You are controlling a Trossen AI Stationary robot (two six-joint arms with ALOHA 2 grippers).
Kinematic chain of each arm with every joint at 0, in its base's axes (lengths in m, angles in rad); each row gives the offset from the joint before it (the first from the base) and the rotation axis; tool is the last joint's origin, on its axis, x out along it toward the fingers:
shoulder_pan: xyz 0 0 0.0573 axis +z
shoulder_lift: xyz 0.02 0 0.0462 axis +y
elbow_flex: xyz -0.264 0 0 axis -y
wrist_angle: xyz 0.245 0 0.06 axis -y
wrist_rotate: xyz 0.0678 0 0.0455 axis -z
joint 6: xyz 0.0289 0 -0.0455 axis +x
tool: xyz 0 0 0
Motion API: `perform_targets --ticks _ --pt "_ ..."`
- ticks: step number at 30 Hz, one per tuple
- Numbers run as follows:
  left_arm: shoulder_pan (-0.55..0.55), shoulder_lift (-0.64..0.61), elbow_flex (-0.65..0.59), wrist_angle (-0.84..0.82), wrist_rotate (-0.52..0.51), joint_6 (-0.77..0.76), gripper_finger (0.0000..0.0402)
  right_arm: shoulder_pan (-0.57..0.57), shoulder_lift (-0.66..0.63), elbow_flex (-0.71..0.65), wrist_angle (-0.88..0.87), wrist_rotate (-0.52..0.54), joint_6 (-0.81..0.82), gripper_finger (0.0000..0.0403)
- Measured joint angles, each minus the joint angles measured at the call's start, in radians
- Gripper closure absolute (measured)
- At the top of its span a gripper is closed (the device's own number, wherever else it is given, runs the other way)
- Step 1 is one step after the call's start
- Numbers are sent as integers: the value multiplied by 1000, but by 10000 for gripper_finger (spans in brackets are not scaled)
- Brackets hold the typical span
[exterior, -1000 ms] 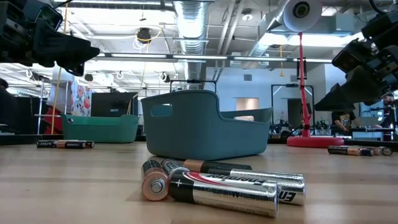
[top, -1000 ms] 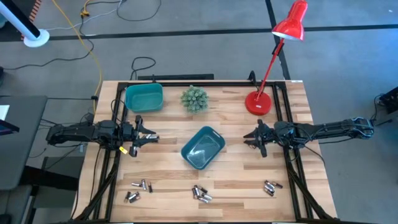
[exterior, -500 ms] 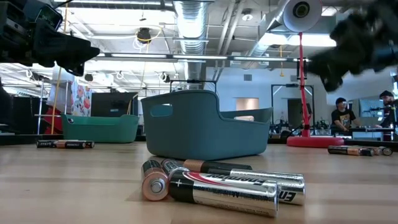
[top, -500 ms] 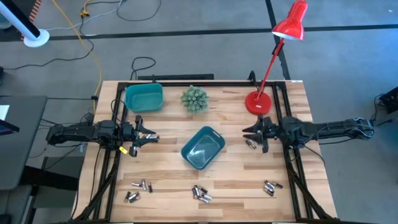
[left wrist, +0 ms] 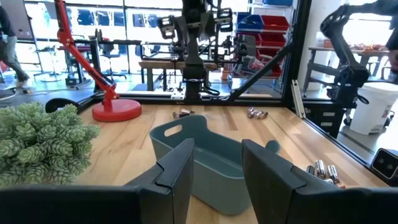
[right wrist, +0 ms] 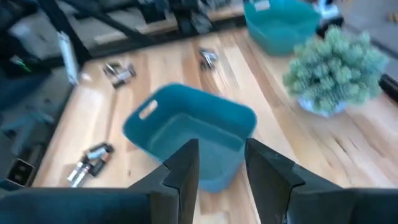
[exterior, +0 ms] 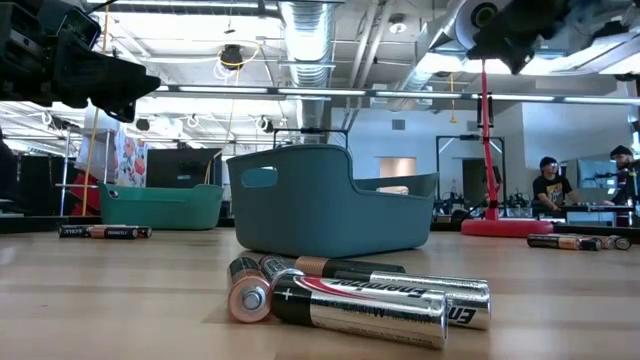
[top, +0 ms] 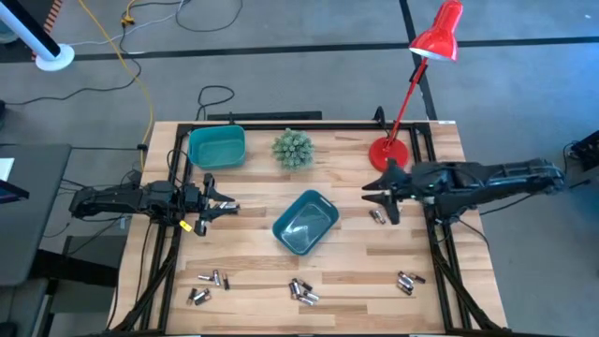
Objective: Sort batteries
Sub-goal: Adjust the blue bin on the table
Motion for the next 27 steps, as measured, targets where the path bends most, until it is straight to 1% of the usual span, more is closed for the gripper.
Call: perform_targets --ticks 6,11,14,20,23,27 --pt "0 0 0 0 0 0 274 -13 289 226 -155 13 225 255" --pt "0 0 0 0 0 0 274 -63 536 394 -270 8 311 255" --pt "0 0 0 0 0 0 274 -92 670 494 -315 1 314 255" --pt "0 0 0 0 0 0 274 -153 897 683 -470 -71 333 249" --pt "0 0 0 0 0 0 274 -171 981 741 -517 -78 334 232" --pt "0 0 0 0 0 0 274 -177 1061 784 -518 -93 318 201"
